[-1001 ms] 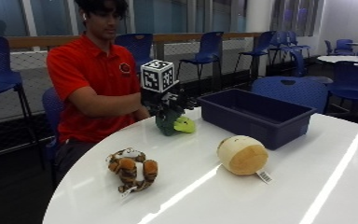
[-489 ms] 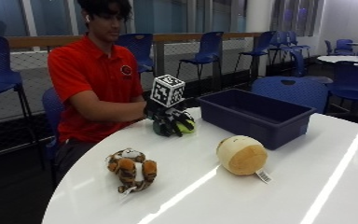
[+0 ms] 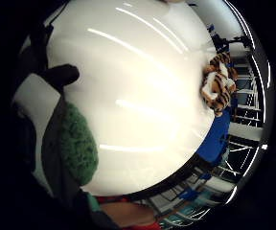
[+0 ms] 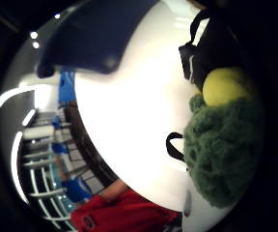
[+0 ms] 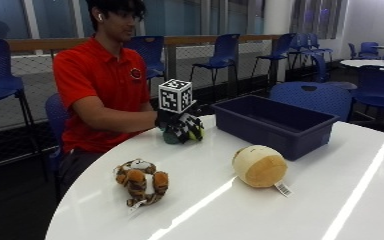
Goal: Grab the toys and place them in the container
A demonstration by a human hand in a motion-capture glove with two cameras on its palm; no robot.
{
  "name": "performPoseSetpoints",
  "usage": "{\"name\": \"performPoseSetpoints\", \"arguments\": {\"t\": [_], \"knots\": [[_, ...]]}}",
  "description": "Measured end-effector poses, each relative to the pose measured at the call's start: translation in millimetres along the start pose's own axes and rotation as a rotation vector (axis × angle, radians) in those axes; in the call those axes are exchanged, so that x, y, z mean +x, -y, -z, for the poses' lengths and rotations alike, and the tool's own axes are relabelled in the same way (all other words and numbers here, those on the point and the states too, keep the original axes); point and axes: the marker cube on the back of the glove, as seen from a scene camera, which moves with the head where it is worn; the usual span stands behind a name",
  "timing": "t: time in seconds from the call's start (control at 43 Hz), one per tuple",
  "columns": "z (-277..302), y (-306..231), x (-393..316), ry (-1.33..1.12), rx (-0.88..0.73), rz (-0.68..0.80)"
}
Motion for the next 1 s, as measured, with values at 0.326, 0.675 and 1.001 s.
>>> {"name": "performPoseSetpoints", "arguments": {"t": [0.326,0.675,1.001], "knots": [[44,17,18,0.044,0.061,-0.046],[174,98,-3,0.015,0.190,-0.046],[229,181,-120,0.003,0.214,0.075]]}}
